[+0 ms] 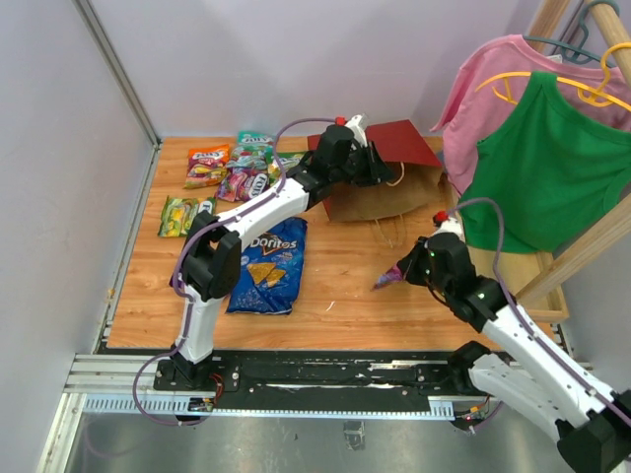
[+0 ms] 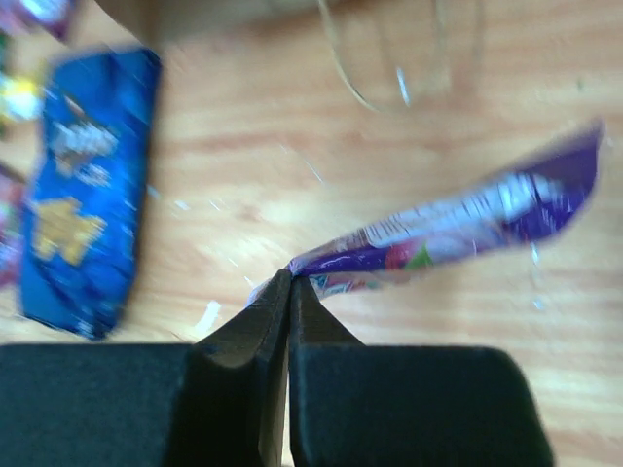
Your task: Take the snacks out of the paper bag
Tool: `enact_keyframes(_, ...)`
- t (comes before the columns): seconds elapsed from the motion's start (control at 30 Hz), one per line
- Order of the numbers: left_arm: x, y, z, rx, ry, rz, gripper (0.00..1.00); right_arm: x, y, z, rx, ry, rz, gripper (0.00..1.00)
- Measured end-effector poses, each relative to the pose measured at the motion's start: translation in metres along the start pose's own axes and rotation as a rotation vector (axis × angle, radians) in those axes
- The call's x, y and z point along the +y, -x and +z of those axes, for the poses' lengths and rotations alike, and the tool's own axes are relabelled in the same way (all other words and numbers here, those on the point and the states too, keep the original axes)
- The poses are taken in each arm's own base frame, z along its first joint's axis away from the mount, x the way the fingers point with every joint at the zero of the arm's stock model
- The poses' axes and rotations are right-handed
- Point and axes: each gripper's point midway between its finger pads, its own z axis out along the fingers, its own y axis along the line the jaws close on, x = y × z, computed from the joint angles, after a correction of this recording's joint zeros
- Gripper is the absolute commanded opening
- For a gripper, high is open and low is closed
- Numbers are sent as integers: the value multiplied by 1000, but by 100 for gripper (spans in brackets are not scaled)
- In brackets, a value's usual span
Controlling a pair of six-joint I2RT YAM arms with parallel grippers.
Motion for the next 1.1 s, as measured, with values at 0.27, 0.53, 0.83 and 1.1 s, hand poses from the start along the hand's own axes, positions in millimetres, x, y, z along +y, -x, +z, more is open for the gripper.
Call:
enact_keyframes(0.27, 20, -13, -2, 39, 71, 39, 8, -23, -46, -15, 252, -129, -177, 1)
enact_keyframes(0.53, 38, -31, -4, 79, 104, 51, 11, 1, -61, -29, 366, -135, -384, 1)
enact_keyframes(0.83, 52, -50, -15, 115, 132, 65, 14, 18, -96, -5, 465, -134, -503, 1)
enact_keyframes(1.1, 44, -49, -28, 108, 114, 69, 17, 59, -113, 14, 409, 69, -435, 72)
